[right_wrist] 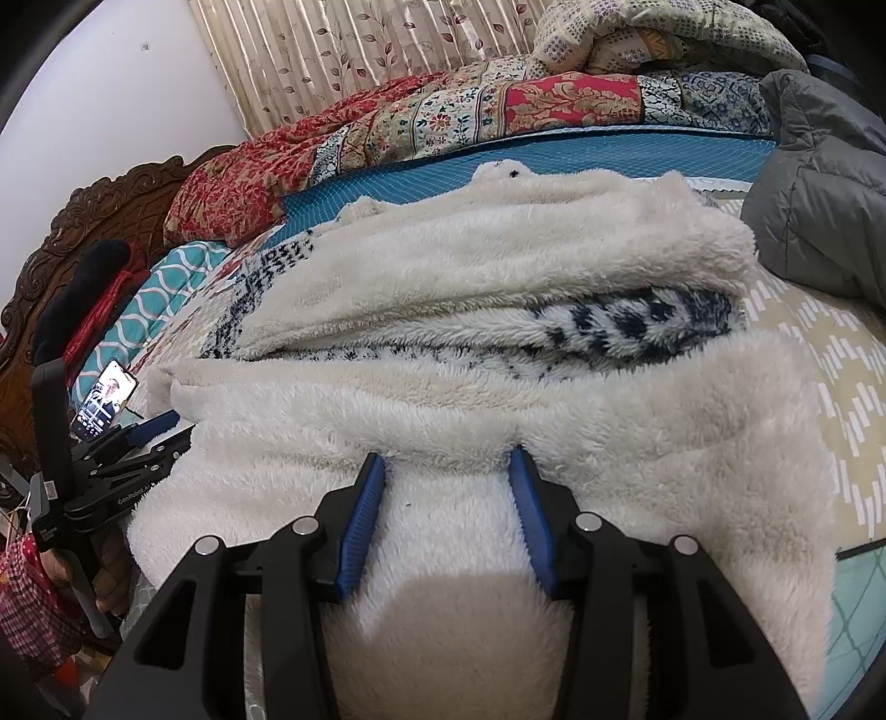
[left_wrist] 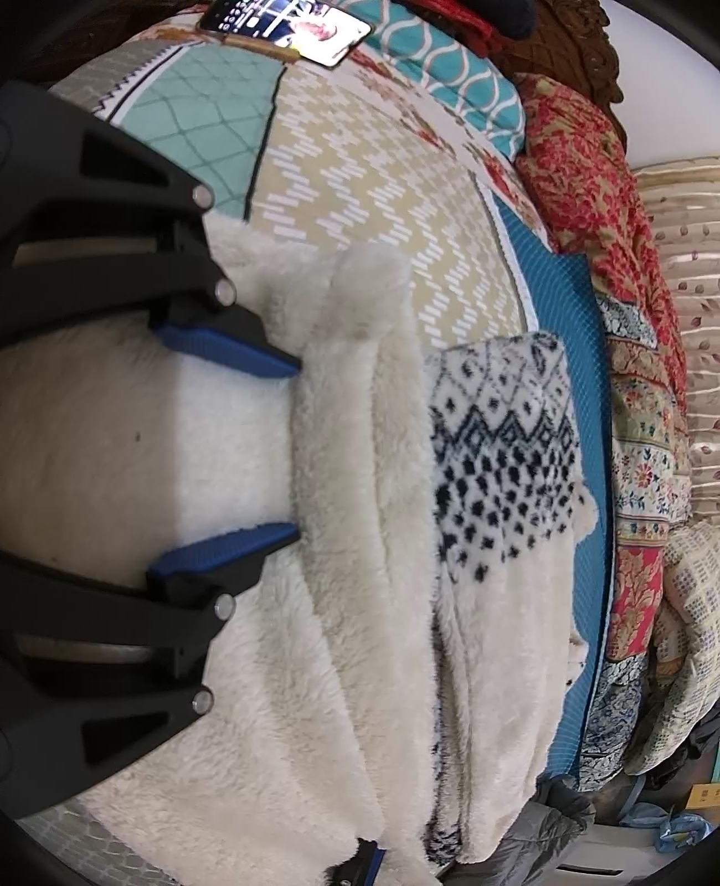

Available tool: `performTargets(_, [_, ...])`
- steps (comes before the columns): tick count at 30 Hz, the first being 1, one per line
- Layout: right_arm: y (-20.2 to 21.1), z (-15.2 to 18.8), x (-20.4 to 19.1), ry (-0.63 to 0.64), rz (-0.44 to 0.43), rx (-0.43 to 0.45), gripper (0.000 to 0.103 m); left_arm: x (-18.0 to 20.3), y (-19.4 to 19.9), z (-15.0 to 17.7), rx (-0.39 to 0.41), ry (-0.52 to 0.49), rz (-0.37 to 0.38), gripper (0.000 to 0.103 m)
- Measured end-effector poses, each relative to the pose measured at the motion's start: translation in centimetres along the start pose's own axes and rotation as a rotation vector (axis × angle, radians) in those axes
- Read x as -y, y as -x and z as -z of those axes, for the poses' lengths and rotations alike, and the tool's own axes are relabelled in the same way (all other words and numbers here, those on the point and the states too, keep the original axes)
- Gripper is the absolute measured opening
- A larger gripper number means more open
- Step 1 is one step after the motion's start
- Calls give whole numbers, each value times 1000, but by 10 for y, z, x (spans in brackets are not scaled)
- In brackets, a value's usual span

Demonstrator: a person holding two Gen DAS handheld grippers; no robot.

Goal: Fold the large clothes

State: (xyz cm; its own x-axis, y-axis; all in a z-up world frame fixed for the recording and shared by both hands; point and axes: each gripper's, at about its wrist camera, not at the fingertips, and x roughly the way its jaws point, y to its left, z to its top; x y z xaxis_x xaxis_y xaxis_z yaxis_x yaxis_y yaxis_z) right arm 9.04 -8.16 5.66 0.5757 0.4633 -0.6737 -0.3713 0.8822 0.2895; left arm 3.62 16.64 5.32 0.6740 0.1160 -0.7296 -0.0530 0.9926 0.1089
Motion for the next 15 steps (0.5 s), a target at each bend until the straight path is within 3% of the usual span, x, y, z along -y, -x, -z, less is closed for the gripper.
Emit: performTargets(15, [1,2,0,-17,-17,7,44,-4,-1,0,-7,19,29,54])
